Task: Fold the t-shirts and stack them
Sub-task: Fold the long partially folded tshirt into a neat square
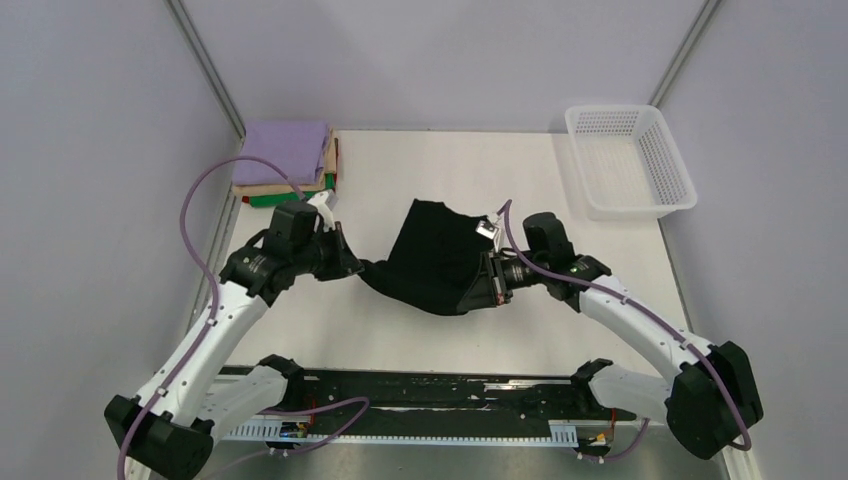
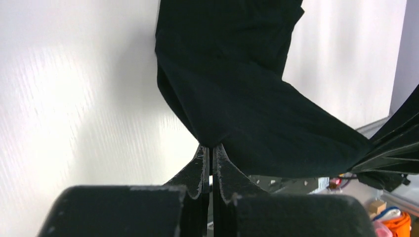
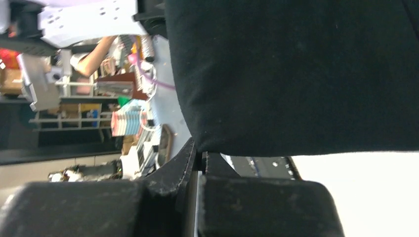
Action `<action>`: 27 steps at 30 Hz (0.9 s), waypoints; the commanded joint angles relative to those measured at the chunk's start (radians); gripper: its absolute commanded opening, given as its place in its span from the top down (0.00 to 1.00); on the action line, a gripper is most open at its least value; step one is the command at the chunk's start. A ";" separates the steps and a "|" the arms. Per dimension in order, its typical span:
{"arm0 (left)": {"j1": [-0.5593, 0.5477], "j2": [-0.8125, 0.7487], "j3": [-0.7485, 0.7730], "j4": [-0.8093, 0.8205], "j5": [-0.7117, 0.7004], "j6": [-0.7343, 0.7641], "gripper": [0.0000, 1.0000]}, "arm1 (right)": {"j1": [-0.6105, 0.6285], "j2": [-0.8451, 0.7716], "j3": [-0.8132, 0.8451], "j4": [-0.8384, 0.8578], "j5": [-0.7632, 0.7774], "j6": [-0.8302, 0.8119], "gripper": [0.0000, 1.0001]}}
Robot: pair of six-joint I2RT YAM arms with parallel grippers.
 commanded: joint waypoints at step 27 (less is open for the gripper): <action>0.007 0.489 0.323 0.198 -0.146 -0.008 1.00 | -0.383 0.107 -0.076 0.268 -0.150 0.087 1.00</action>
